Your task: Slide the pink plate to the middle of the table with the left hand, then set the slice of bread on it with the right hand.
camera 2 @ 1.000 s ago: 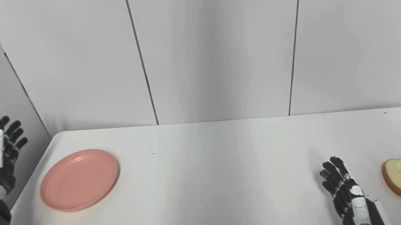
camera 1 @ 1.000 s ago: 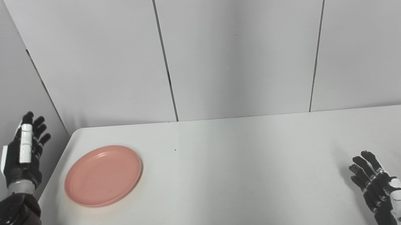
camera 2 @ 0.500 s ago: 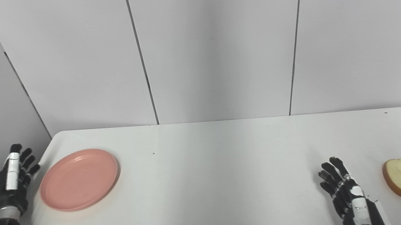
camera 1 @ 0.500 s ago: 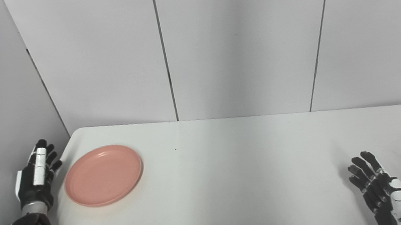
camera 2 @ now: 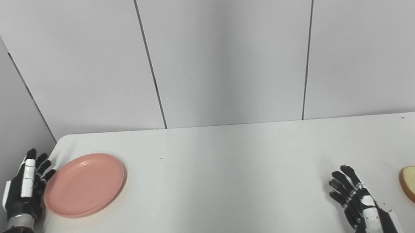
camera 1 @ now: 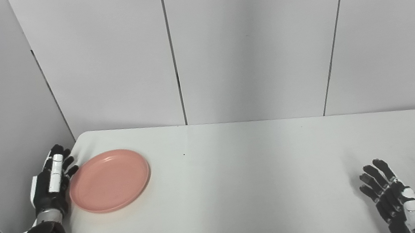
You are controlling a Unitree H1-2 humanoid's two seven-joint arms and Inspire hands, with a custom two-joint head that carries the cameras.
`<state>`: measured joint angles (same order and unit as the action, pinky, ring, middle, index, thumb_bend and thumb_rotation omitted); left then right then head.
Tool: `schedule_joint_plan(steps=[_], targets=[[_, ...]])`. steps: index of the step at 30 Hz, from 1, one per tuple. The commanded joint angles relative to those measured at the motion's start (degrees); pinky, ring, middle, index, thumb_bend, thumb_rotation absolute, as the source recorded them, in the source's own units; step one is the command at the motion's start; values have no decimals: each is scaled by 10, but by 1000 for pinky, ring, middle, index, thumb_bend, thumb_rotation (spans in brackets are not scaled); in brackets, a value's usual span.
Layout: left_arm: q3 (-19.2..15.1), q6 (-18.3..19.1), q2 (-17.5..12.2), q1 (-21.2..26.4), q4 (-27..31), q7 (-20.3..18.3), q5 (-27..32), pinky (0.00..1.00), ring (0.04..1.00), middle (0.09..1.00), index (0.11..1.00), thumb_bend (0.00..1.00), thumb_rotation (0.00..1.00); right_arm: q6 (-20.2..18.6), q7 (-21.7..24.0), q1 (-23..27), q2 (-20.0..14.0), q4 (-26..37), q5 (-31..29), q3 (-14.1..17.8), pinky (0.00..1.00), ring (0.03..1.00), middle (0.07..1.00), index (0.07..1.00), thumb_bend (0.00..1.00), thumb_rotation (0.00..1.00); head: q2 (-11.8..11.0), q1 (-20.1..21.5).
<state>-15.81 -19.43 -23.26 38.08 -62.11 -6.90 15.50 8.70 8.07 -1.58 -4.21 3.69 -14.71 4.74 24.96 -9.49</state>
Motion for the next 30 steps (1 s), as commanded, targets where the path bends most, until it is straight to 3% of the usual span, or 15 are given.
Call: schedule_joint_plan(steps=[1, 7, 20, 30], targets=[[11, 9, 12, 15, 8, -14, -5, 830, 884, 874, 901, 920, 746, -15, -2, -48, 25, -37, -2, -13, 905, 897, 897, 908, 733, 954, 1, 0], [26, 10, 19, 11, 12, -24, -11, 855, 884, 861, 914, 947, 738, -13, -2, -50, 26, -36, -3, -13, 895, 893, 891, 899, 737, 932, 4, 2], [59, 32, 31, -14, 67, -35, -24, 812, 874, 878, 918, 932, 781, -14, -2, -57, 28, -32, -4, -15, 867, 878, 882, 882, 773, 896, 9, 11], [79, 50, 61, -26, 112, -45, -23, 808, 869, 864, 908, 918, 745, -11, -3, -61, 32, -29, 0, -19, 842, 864, 876, 874, 790, 865, 12, 26]])
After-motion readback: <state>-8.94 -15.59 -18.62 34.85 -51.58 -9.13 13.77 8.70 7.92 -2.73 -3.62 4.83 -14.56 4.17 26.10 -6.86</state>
